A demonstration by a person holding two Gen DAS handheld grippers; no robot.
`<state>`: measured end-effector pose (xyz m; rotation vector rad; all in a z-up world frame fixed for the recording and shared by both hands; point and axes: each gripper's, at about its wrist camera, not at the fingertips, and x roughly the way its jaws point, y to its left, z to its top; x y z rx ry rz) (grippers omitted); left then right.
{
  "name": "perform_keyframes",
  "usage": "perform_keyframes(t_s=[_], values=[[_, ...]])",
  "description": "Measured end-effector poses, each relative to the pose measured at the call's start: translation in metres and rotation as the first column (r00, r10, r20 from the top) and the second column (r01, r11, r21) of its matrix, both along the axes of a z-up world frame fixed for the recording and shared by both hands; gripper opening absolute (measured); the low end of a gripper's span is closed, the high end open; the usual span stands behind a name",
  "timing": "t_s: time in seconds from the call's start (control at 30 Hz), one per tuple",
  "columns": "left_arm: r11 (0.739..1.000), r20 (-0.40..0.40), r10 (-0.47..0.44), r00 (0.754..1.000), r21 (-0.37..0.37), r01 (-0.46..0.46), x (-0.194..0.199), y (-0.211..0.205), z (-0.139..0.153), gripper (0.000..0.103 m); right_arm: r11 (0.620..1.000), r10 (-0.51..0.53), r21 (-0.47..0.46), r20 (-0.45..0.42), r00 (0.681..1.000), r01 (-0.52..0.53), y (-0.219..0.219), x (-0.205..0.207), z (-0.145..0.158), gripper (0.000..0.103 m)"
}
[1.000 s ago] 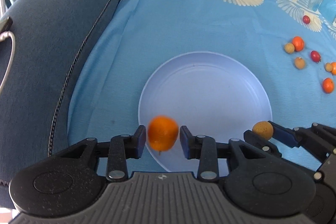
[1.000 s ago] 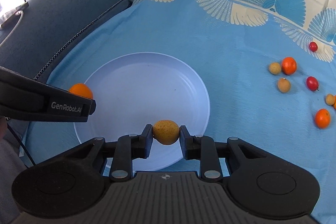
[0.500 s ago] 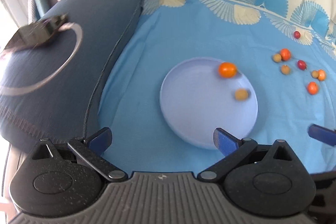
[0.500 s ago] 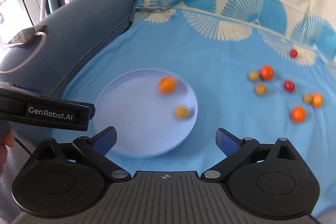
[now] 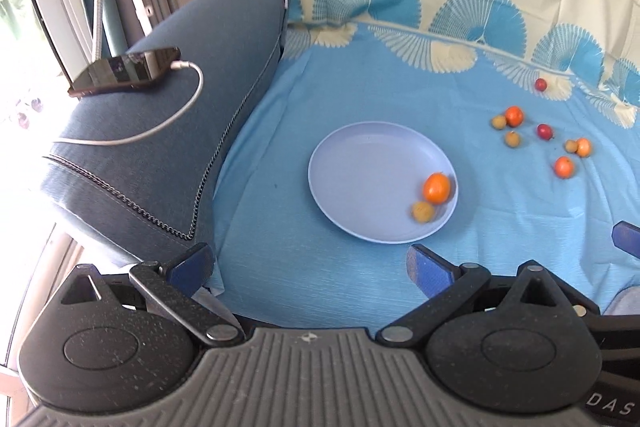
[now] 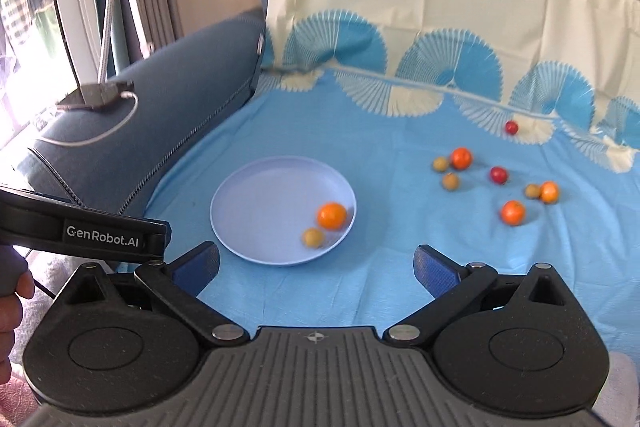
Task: Organize fruits
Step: 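Lift both tools away from the plate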
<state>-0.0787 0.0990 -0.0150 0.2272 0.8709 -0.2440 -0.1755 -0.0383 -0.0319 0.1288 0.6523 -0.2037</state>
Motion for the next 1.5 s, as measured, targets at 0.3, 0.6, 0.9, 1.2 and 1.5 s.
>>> perform_keyframes(t_s=[0.3, 0.6, 0.9, 1.2, 1.5], values=[[1.0, 0.041, -0.007, 0.999, -0.013, 0.007, -0.023, 0.001, 0.014, 0.103, 1.0, -0.025, -0.009, 0.066, 0.998, 0.026, 0.002, -0.027, 0.016, 0.102], [1.0, 0.059, -0.002, 0.998, -0.025, 0.003, -0.03, 0.008, 0.02, 0.103, 1.0, -0.014, -0.019, 0.087, 0.996, 0.015, 0.009, -0.035, 0.021, 0.102], [0.999, 0.062, -0.007, 0.998, -0.039, 0.009, -0.027, 0.011, 0.02, 0.103, 1.0, -0.006, -0.019, 0.067, 0.998, 0.007, 0.011, -0.031, 0.019, 0.102], [1.0, 0.027, -0.016, 0.999, -0.024, 0.017, -0.019, 0.002, 0.011, 0.103, 1.0, -0.016, 0.001, 0.059, 0.998, 0.016, 0.003, -0.027, 0.012, 0.102], [0.999, -0.061, -0.038, 0.997, -0.026, 0.036, 0.013, -0.032, 0.0, 0.103, 0.989, -0.134, 0.06, 0.038, 0.99, 0.132, -0.036, -0.022, -0.01, 0.102]])
